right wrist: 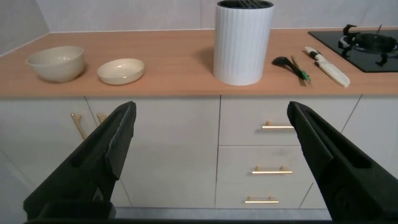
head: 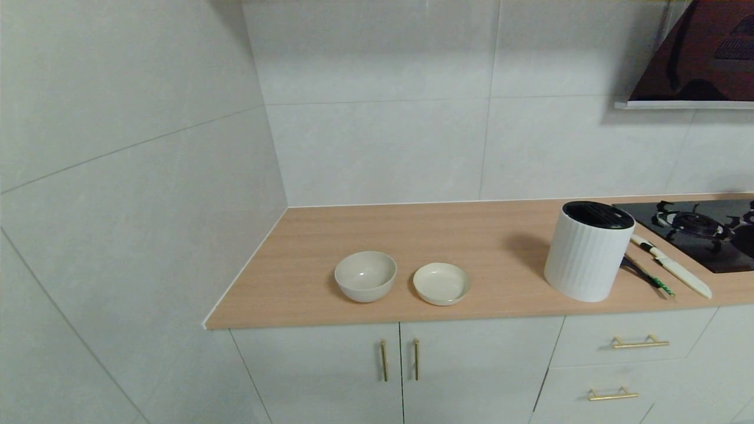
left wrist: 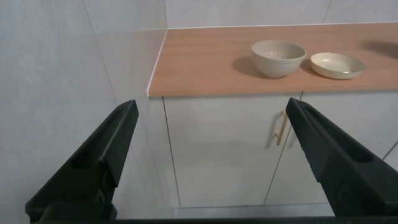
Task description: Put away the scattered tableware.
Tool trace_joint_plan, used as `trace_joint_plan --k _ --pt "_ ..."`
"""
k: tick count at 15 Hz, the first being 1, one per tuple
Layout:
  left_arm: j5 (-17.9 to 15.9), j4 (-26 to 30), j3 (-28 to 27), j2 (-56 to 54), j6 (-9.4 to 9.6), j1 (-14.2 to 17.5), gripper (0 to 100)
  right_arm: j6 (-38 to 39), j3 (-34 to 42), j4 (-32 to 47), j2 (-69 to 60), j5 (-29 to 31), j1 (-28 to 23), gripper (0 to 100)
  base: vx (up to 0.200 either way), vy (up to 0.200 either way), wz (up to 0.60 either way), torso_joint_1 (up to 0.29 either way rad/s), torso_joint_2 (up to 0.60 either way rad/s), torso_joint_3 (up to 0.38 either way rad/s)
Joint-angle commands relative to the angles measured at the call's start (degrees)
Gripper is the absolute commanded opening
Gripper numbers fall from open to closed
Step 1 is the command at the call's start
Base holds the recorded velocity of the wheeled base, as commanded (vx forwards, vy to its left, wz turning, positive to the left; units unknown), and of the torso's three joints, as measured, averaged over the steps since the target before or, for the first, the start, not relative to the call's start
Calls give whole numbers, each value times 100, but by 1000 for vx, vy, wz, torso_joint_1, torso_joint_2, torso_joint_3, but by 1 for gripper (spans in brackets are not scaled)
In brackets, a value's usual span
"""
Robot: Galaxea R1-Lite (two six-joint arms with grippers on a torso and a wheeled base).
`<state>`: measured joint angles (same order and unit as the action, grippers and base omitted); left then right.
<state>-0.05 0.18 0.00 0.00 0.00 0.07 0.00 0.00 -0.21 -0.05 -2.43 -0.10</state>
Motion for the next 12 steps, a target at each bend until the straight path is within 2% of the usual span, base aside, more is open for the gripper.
trace_joint_plan --k 1,6,12 --pt "-4 -1 0 0 0 1 100 0 0 -6 5 -4 1 100 0 0 0 0 0 0" --pt "-4 -1 0 0 0 1 100 9 0 -6 5 5 1 100 0 0 0 0 0 0" --pt "-4 -1 0 0 0 1 100 9 0 -6 5 5 1 100 0 0 0 -158 343 182"
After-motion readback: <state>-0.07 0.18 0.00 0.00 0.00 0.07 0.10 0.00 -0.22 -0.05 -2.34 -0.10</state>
